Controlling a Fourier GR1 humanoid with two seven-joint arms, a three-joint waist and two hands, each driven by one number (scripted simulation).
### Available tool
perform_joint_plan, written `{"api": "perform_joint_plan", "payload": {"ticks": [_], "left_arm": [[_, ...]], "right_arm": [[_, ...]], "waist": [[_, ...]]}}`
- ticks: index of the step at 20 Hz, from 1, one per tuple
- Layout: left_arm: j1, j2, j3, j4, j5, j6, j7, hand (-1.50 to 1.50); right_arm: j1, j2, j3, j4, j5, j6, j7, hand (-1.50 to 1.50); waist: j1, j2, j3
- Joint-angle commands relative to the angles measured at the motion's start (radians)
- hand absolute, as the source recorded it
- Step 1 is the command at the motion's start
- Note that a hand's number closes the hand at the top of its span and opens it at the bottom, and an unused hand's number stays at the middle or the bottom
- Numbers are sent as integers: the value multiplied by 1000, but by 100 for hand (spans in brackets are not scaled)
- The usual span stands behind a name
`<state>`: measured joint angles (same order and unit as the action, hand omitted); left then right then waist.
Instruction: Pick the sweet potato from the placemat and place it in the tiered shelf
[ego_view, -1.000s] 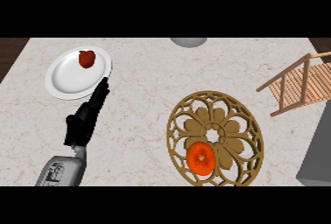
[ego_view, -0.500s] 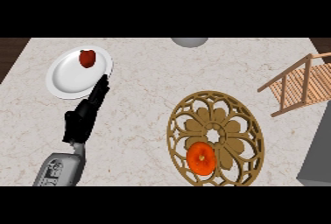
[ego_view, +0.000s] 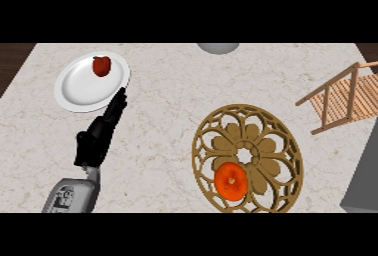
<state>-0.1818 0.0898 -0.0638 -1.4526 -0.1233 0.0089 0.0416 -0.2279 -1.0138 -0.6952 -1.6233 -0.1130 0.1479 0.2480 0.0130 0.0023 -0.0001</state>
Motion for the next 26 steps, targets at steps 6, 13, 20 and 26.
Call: {"api": "perform_joint_plan", "payload": {"ticks": [6,13,20,26], "left_arm": [[-12,24,44,43,10,-27,-30,0],[42,43,37,-66,33,-67,17,0],[20,-17,-5,-6,-35,2,-25,0],[-8,-25,4,-22,-31,3,39,0]], "right_arm": [[-140,17,168,191,184,-127,-150,150],[-295,76,274,412,293,-239,-338,150],[-415,161,176,601,94,-173,-429,150],[-512,108,194,827,115,-125,-556,150]], "waist": [[-4,0,0],[6,0,0],[7,2,1],[4,2,1]]}}
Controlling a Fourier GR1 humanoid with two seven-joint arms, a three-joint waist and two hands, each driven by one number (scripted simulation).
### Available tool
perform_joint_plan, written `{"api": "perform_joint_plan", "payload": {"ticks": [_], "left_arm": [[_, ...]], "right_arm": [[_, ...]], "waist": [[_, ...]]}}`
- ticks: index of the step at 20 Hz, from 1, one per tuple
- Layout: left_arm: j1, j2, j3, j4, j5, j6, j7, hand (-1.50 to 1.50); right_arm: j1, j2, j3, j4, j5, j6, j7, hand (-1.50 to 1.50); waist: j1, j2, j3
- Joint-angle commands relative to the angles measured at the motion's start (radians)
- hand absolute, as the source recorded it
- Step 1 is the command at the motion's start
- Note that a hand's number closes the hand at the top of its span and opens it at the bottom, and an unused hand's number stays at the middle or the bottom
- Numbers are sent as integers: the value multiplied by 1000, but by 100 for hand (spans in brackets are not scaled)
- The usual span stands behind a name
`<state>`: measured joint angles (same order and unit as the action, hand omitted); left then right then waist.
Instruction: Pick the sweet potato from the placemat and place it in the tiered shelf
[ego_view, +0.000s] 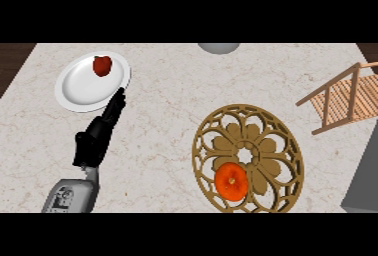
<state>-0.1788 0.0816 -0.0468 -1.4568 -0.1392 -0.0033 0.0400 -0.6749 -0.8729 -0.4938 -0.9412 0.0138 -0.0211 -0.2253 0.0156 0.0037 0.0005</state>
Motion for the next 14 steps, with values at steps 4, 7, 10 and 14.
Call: {"api": "perform_joint_plan", "payload": {"ticks": [4,7,10,14], "left_arm": [[2,16,10,-48,14,-29,47,0],[-5,5,8,-10,7,-16,5,0],[-16,4,12,7,6,-20,-1,0],[2,21,26,16,12,-39,-43,0]], "right_arm": [[-115,-12,15,251,28,-12,-155,150],[-35,-105,41,261,166,-161,-15,-150],[-99,-112,53,364,178,-152,-21,-150],[-140,-103,12,458,141,-146,-88,-150]], "waist": [[5,1,0],[3,4,0],[6,3,0],[3,3,0]]}}
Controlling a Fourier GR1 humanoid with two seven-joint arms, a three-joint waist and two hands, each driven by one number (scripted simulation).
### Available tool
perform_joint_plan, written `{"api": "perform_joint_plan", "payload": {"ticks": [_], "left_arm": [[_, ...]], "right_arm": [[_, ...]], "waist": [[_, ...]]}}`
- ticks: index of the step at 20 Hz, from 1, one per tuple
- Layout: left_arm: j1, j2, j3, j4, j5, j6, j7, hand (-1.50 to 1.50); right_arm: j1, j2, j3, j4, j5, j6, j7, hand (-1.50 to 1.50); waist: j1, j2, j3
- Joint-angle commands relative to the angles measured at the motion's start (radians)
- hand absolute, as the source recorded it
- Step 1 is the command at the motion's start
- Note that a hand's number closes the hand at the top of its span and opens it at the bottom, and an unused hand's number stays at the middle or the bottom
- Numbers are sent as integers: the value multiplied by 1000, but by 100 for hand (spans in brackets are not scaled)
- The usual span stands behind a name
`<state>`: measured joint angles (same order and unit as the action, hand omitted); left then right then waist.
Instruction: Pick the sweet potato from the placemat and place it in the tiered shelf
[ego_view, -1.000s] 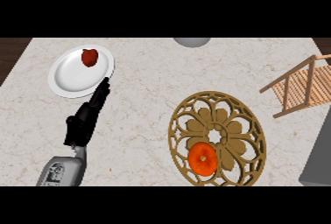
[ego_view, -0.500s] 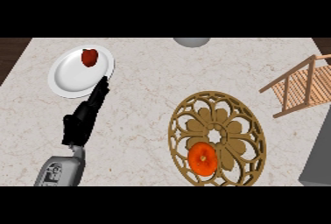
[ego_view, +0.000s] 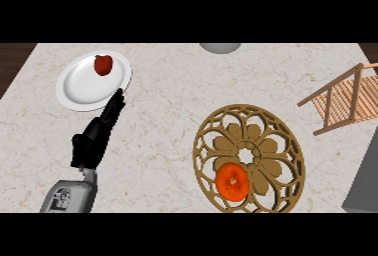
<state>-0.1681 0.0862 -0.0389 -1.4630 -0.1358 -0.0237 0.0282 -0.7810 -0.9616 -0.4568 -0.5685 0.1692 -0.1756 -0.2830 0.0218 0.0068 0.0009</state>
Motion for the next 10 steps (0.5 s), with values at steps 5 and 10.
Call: {"api": "perform_joint_plan", "payload": {"ticks": [5,10], "left_arm": [[-94,11,48,44,16,1,35,0],[-36,-11,24,41,7,4,19,0]], "right_arm": [[-49,-14,-67,67,-98,109,16,-150],[-83,-50,-77,81,-138,212,26,-150]], "waist": [[-15,-4,-1],[-12,-4,-1]]}}
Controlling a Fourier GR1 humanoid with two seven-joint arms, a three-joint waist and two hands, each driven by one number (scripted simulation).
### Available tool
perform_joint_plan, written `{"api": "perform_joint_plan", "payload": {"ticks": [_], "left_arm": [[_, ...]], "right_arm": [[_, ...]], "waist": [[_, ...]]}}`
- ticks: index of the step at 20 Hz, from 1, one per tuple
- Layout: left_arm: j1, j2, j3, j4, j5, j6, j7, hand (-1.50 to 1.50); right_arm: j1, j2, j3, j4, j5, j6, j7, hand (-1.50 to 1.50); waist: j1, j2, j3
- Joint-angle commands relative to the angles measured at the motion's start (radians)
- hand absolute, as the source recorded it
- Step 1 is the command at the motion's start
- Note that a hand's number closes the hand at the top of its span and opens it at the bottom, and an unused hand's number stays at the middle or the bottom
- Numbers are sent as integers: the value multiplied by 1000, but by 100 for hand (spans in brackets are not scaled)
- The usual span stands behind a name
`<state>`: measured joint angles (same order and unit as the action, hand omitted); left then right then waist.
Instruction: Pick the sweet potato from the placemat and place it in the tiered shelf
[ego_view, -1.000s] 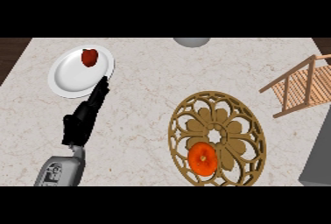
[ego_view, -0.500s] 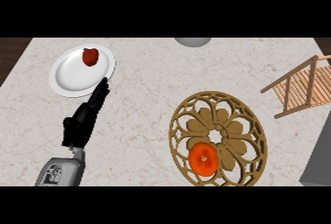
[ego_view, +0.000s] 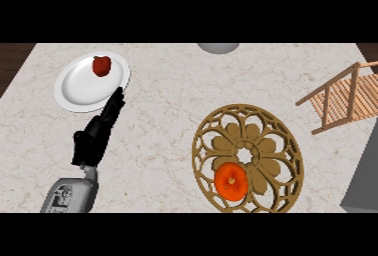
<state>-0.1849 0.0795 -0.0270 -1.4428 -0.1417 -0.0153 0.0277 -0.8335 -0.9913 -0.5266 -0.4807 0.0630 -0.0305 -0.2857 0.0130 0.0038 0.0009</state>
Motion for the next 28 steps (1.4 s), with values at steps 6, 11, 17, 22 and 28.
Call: {"api": "perform_joint_plan", "payload": {"ticks": [6,11,17,22,28], "left_arm": [[10,10,3,10,-16,-2,-24,0],[-7,4,13,21,13,-20,-6,0],[20,2,17,-6,9,-6,-9,0],[-20,-26,0,2,-17,28,16,0],[32,-5,6,-28,-2,3,-1,0]], "right_arm": [[-33,-86,-83,43,-114,145,51,-150],[-121,-193,-204,114,-217,116,197,-150],[-2,-370,-249,243,-228,183,266,-150],[133,-413,-240,326,-211,320,274,-150],[292,-461,-276,371,-228,429,157,-150]], "waist": [[-9,-2,0],[-8,-1,0],[-7,1,3],[-17,7,6],[-31,4,12]]}}
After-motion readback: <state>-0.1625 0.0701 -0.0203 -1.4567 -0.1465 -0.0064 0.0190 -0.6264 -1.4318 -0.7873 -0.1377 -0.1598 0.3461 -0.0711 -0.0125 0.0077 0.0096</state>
